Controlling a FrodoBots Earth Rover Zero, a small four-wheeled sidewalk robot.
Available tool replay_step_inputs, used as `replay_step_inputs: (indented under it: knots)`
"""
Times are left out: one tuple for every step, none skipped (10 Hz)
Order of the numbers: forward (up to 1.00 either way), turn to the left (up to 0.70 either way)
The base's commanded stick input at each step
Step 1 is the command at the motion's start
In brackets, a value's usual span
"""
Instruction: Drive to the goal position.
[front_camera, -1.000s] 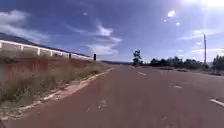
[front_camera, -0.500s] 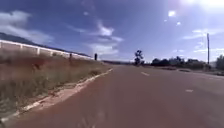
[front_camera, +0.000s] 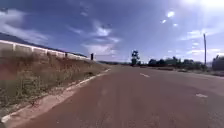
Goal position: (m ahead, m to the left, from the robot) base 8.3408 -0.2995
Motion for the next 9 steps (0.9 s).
replay_step_inputs:
  knots:
    - [1.00, -0.24]
    - [1.00, -0.16]
    - [1.00, 0.00]
    - [1.00, 0.00]
    - [1.00, 0.00]
    - [1.00, 0.00]
    - [1.00, 0.00]
    - [1.00, 0.00]
    - [1.00, 0.00]
